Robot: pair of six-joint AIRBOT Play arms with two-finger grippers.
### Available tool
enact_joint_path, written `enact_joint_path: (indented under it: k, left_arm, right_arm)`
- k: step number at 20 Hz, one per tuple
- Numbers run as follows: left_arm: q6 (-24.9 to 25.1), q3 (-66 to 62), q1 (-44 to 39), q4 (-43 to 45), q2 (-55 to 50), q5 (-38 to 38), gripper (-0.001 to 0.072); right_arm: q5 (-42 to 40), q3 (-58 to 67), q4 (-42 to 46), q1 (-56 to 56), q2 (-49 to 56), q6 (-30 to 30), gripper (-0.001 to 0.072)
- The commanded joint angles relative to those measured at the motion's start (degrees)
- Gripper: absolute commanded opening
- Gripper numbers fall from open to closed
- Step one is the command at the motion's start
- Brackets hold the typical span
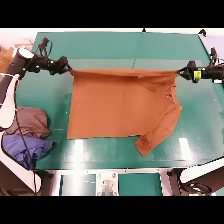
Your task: Fold the shirts.
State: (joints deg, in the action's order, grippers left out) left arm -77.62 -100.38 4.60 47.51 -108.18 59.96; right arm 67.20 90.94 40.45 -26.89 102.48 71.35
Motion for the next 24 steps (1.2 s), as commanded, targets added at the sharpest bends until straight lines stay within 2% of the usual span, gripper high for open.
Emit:
enact_joint_path:
  k: [1, 4, 8, 13, 18, 24]
  left_arm:
    - [-4.61, -0.26, -0.5, 8.55, -0.04, 10.6, 0.0028]
    - [-4.9, -0.26, -1.51, 10.1, -0.04, 14.21, 0.0028]
    - [-6.49, 3.41, -4.0, 11.76, -0.04, 14.88, 0.0028]
    - [-10.6, 7.34, -4.61, 16.2, -0.04, 16.02, 0.0028]
    - [-13.0, 7.37, -4.68, 15.93, -0.04, 17.88, 0.0028]
    - [-15.19, 6.73, -4.68, 15.02, 0.22, 23.56, 0.0027]
  right_arm:
    - [8.44, -1.33, 10.32, -0.48, 0.13, 0.68, 0.0018]
    - [11.74, -3.28, 13.14, -0.46, 0.13, 0.68, 0.0018]
    - [12.57, -5.62, 18.62, -0.46, 0.13, 2.14, 0.0018]
    - [11.41, -7.8, 18.75, -0.35, 0.15, 2.16, 0.0019]
    - [10.8, -7.91, 18.73, -0.31, 0.15, 2.91, 0.0019]
    - [10.67, -7.87, 18.78, -0.37, 0.15, 3.5, 0.0019]
